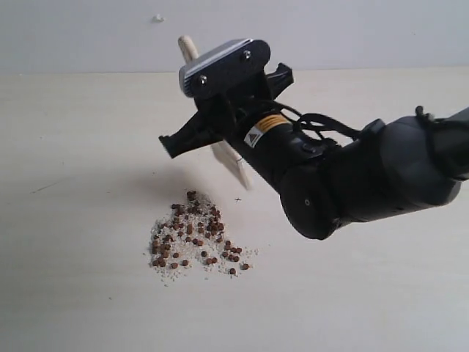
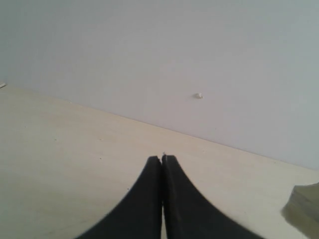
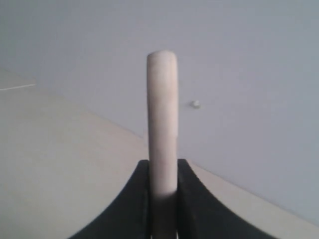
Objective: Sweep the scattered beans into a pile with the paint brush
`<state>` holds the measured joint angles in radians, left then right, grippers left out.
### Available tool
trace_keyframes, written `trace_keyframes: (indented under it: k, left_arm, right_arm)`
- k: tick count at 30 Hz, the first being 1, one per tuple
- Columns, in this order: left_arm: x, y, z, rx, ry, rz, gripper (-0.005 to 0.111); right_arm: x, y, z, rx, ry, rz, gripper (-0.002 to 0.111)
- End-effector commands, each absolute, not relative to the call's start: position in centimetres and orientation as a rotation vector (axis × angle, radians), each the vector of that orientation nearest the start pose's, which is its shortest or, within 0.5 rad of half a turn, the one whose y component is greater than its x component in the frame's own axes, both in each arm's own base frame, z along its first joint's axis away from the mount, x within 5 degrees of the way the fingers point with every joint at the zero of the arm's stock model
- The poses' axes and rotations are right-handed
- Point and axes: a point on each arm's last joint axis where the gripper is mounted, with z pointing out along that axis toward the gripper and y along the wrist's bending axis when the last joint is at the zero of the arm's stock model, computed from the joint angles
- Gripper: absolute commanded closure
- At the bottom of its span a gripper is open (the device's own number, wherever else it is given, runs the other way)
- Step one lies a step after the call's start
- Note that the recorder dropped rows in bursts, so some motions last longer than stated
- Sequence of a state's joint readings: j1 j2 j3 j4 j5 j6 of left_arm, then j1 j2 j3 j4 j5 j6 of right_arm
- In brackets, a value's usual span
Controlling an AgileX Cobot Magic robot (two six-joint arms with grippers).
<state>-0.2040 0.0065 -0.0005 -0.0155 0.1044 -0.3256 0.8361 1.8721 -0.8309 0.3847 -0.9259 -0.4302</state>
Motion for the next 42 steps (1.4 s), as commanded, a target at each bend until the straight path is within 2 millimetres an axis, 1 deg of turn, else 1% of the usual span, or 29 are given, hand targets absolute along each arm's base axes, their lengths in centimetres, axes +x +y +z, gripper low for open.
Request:
trace_keyframes:
  k: [1, 2, 4, 6, 8, 12, 15, 17, 23, 28, 31, 34, 37, 39, 42]
  left_arm:
    - [5.5, -1.2, 20.4, -0.105, 1.598, -0.432, 0.107]
    - [5.5, -1.2, 20.4, -0.105, 1.598, -0.432, 0.107]
    - [5.5, -1.2, 20.4, -0.105, 1.598, -0.432, 0.107]
    - [5.5, -1.2, 20.4, -0.105, 1.598, -0.432, 0.107]
    - [5.5, -1.2, 20.4, -0.105, 1.598, -0.432, 0.107]
    - [5.5, -1.2, 20.4, -0.105, 1.598, -0.432, 0.107]
    - [5.5, -1.2, 20.4, -0.105, 1.598, -0.432, 0.107]
    - [5.5, -1.2, 20.4, -0.105, 1.598, -0.432, 0.107]
    - [5.5, -1.3, 20.4, -0.095, 1.600, -0.444, 0.107]
    - [5.5, -1.3, 20.4, -0.089, 1.601, -0.449, 0.107]
    - [5.5, -1.3, 20.4, -0.087, 1.601, -0.451, 0.107]
    - [5.5, -1.4, 20.4, -0.081, 1.602, -0.457, 0.107]
    - [5.5, -1.4, 20.4, -0.079, 1.602, -0.459, 0.107]
    - [5.5, -1.4, 20.4, -0.079, 1.602, -0.459, 0.107]
    - [5.5, -1.4, 20.4, -0.079, 1.602, -0.459, 0.107]
  right_arm:
    - [26.0, 24.3, 20.3, -0.454, 1.610, 0.021, 0.108]
    - [25.3, 24.2, 20.2, -0.420, 1.657, -0.057, 0.108]
    - [24.0, 24.3, 20.0, -0.387, 1.699, -0.155, 0.108]
    - [22.4, 24.7, 19.3, -0.353, 1.746, -0.221, 0.108]
    - [21.0, 25.6, 18.6, -0.361, 1.769, -0.225, 0.108]
    - [18.6, 27.5, 16.4, -0.417, 1.801, -0.189, 0.108]
    - [17.6, 28.1, 14.9, -0.384, 1.842, -0.156, 0.108]
    - [17.1, 28.5, 14.5, -0.362, 1.850, -0.115, 0.108]
    - [16.8, 29.6, 14.8, -0.274, 1.829, 0.102, 0.108]
    - [16.9, 29.6, 15.2, -0.156, 1.796, 0.196, 0.108]
    - [17.0, 29.4, 15.6, -0.107, 1.755, 0.208, 0.108]
    - [17.2, 29.0, 15.9, -0.075, 1.720, 0.169, 0.108]
    - [17.2, 28.8, 16.4, -0.076, 1.712, 0.141, 0.108]
    - [17.0, 28.8, 17.0, -0.063, 1.707, 0.160, 0.108]
    - [16.4, 29.0, 18.0, -0.112, 1.689, 0.156, 0.108]
